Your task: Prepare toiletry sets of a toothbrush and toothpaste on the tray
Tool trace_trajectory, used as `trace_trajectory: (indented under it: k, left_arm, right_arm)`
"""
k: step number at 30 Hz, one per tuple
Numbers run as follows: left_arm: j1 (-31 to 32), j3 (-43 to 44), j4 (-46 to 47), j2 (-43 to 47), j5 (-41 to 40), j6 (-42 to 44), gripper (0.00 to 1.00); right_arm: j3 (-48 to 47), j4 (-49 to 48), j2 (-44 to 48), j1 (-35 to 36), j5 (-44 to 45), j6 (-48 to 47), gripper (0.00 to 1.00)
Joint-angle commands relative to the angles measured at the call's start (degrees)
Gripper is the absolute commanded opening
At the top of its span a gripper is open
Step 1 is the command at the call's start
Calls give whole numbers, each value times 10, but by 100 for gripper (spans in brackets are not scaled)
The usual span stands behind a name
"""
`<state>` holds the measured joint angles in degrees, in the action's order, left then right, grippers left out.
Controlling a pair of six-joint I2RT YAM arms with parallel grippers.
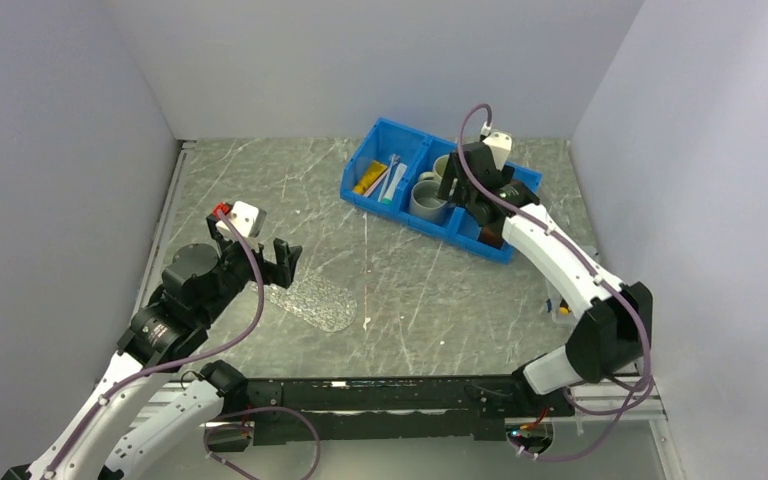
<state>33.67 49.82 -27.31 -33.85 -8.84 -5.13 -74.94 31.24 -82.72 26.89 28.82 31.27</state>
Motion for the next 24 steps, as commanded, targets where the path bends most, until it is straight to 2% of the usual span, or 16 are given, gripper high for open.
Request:
trace_trajectory:
  k: [1,13,24]
  left_arm:
    - [-2,1,12,5,6,8,99]
    - [-2,0,12,7,1,11,99]
    - [-2,-1,11,8,-4,13,99]
  right_arm:
    - [-45,13,-42,-40,-8,43,81]
    - [-126,15,-173,-91,-51,54,75]
    - [-167,21,-244,-112,-70,50,68]
